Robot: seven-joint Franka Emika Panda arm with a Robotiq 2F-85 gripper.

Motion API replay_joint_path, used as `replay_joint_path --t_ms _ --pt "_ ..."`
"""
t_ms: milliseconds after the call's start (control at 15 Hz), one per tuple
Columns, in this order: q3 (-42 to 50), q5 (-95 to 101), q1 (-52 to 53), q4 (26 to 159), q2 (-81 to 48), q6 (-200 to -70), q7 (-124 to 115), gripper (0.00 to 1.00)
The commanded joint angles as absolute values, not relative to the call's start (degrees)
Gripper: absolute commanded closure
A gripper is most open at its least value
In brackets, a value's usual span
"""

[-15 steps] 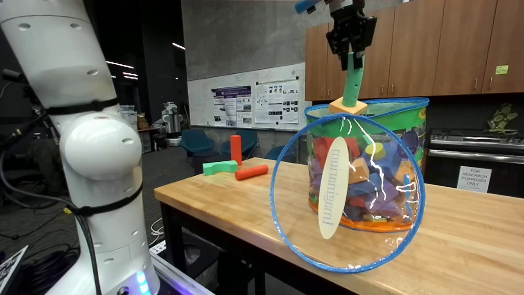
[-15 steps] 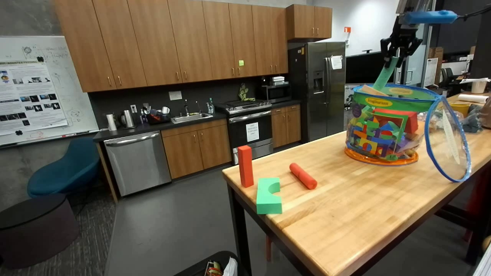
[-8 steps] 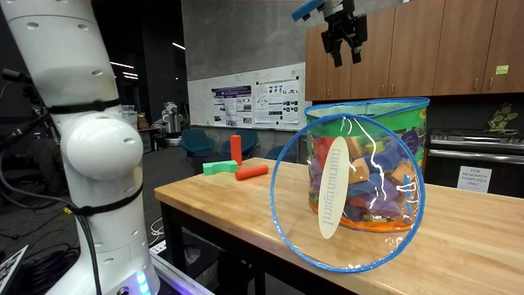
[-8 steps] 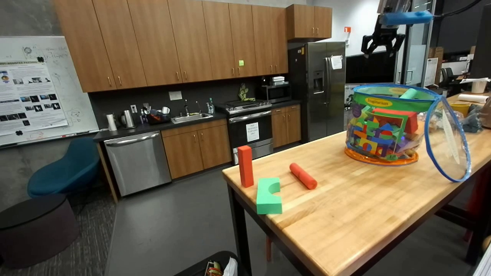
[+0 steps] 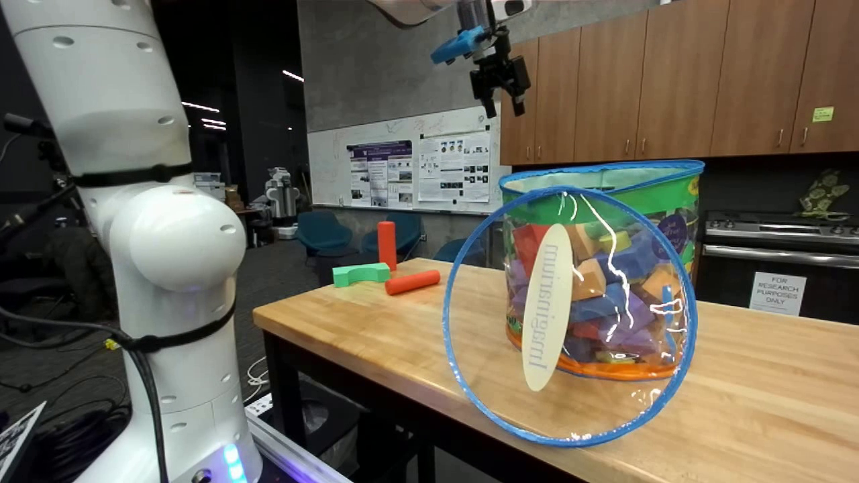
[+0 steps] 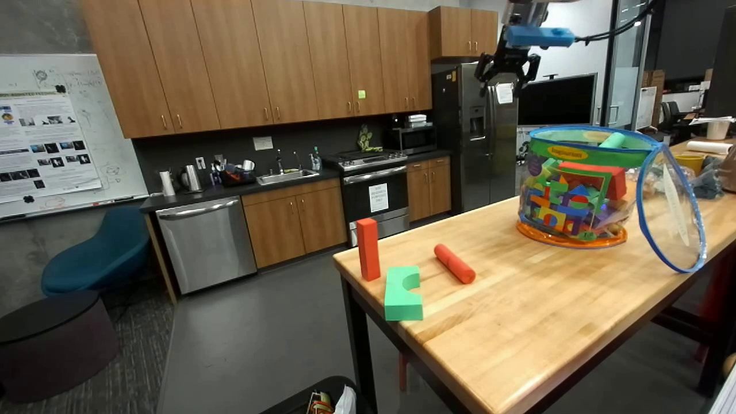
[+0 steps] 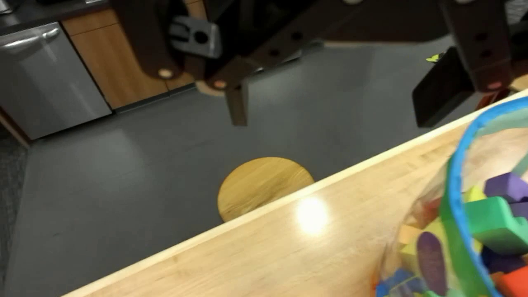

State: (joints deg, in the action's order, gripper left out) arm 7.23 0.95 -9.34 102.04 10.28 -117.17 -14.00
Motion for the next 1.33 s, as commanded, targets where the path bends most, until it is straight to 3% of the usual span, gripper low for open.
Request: replay_joint_path --t_ms 0,1267 --pt "4.12 -0.67 -5.99 103.35 6.98 -120.03 -14.67 0.0" --pt "0.69 -7.35 -1.56 110.42 -10.11 -121.24 -3.71 0.0"
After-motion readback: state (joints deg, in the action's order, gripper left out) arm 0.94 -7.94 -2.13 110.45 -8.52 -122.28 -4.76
